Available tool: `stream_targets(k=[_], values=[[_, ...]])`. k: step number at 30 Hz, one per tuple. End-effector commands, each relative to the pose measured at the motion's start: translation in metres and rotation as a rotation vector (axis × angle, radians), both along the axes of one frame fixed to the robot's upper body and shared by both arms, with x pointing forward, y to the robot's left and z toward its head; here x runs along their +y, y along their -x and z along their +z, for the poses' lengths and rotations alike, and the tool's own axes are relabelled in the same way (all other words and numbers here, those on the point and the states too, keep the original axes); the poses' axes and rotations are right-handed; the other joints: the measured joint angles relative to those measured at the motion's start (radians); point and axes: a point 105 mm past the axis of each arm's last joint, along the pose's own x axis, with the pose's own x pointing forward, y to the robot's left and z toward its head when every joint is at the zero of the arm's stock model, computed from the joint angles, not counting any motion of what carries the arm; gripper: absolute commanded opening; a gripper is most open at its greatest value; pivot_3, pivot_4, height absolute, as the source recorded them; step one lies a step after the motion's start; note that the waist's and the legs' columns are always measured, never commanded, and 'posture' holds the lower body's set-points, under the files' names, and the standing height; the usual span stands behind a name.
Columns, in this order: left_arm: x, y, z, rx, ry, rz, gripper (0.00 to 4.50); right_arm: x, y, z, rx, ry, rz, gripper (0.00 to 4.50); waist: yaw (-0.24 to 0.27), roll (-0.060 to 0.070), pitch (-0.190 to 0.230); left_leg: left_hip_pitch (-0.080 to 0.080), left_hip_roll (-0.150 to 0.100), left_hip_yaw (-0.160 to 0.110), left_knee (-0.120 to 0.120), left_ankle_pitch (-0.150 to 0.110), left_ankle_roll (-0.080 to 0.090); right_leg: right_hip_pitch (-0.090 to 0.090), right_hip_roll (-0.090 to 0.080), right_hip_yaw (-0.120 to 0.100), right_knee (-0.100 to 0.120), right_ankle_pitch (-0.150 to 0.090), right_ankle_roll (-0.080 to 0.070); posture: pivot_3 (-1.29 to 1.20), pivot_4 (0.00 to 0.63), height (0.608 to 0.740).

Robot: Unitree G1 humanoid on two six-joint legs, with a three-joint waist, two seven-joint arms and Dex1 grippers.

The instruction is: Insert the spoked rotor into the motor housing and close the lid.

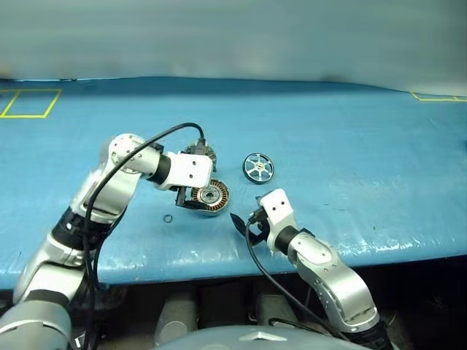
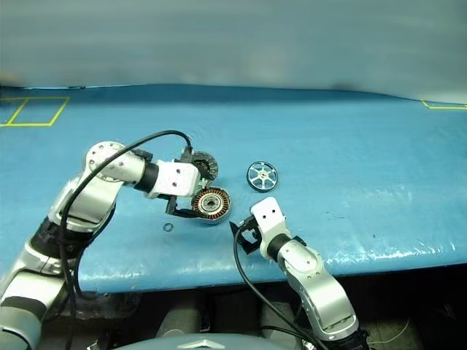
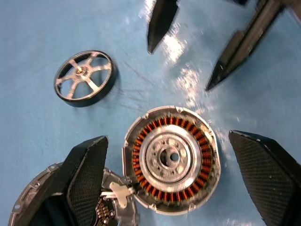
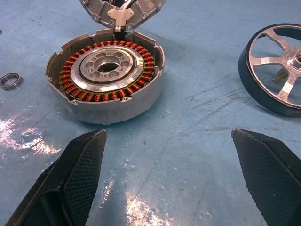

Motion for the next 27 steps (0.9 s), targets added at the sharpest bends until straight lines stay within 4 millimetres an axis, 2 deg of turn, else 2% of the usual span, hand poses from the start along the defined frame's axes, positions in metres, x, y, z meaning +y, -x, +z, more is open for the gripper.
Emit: stream_targets(k=[1, 6, 10, 19, 27], values=[[0.007, 0.009, 0.013, -0.049, 0.242, 0.160, 4.46, -0.003, -0.001, 0.014, -0.063, -0.034, -0.009, 4.50, -0.001, 0.000, 0.000, 0.000, 0.000, 0.000, 0.000, 0.000, 0.000, 0.000, 0.000, 0.000, 0.000, 0.000, 0.000, 0.00, 0.150, 0.740], [0.027, 0.031, -0.022, 0.020, 0.376, 0.391, 4.46, -0.005, -0.001, 0.014, -0.075, -0.038, 0.002, 4.50, -0.001, 0.001, -0.001, 0.003, 0.002, 0.001, 0.000, 0.000, -0.001, 0.001, 0.001, 0.000, 0.001, 0.000, 0.000, 0.00, 0.150, 0.740], [0.042, 0.044, -0.051, 0.023, 0.372, 0.542, 4.46, -0.005, -0.002, 0.013, -0.076, -0.050, 0.006, 4.50, 0.002, 0.000, 0.000, 0.004, 0.003, 0.001, 0.000, 0.000, -0.001, -0.001, 0.000, 0.000, 0.000, 0.000, -0.001, 0.00, 0.150, 0.740], [0.074, 0.042, -0.082, 0.039, 0.514, 0.843, 4.46, -0.001, -0.002, 0.010, -0.090, -0.057, 0.030, 4.50, 0.001, 0.001, -0.001, 0.004, 0.002, 0.003, -0.001, -0.003, -0.007, -0.003, -0.008, -0.006, -0.001, 0.000, -0.001, 0.00, 0.150, 0.740], [0.072, 0.039, -0.102, 0.088, 0.486, 0.848, 4.46, 0.004, 0.011, 0.013, -0.166, -0.114, 0.090, 4.50, 0.001, 0.001, -0.001, 0.003, 0.001, 0.003, -0.004, -0.001, -0.003, -0.004, -0.007, -0.007, -0.002, -0.001, -0.001, 0.00, 0.150, 0.740]])
